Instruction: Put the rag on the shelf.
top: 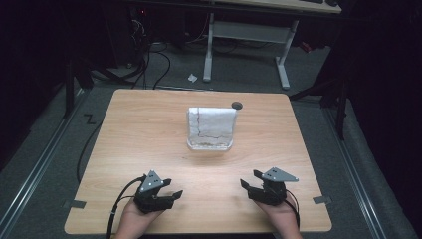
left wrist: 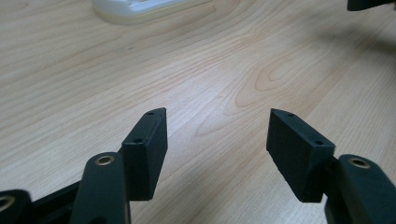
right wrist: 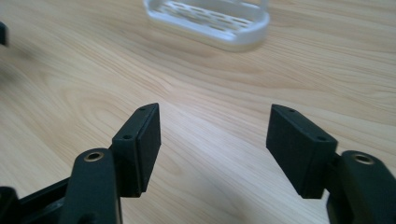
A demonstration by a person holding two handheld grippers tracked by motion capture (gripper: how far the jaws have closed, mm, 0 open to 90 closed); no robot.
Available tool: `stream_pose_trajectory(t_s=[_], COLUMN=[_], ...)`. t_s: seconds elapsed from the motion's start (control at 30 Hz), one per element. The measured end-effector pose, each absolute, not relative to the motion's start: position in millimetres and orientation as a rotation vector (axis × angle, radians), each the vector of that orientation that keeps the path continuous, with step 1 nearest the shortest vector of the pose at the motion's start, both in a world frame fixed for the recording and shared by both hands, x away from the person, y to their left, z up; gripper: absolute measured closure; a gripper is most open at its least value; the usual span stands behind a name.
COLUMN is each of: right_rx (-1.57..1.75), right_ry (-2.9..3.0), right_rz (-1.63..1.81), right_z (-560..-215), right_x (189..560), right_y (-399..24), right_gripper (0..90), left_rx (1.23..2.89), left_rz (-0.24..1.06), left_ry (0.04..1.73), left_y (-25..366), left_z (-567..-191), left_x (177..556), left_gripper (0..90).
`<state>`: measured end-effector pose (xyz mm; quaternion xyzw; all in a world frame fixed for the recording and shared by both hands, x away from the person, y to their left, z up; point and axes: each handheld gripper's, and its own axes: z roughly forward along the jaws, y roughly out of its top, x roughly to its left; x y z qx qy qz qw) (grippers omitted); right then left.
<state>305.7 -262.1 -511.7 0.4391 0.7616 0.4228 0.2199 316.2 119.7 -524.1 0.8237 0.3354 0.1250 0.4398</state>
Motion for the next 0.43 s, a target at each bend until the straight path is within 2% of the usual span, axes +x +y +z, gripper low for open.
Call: stream_pose_trajectory(t_s=[0.07, 0.13, 0.2, 0.43], right_rx=[1.236, 1.287, 1.264, 1.245], right_ry=[2.106, 2.13, 2.128, 2.147], right_rz=[1.133, 1.119, 1.125, 1.138], right_z=[-519.1, -525.1, -524.9, -525.9], right_x=[305.9, 312.1, 316.6, 318.9], right_y=[-270.2, -274.6, -274.8, -270.9], right_gripper=[37.5, 36.7, 36.4, 36.3], left_rx=[2.099, 2.058, 2.012, 2.011], left_rz=[0.358, 0.32, 0.283, 0.268], left_ry=[0.911, 0.962, 0.972, 0.997], left_y=[118.1, 123.6, 128.9, 135.9], left_z=[-529.7, -529.7, -528.3, -532.4], left_x=[324.2, 331.9, 336.2, 337.5], left_gripper=[37.4, 37.1, 36.8, 36.4])
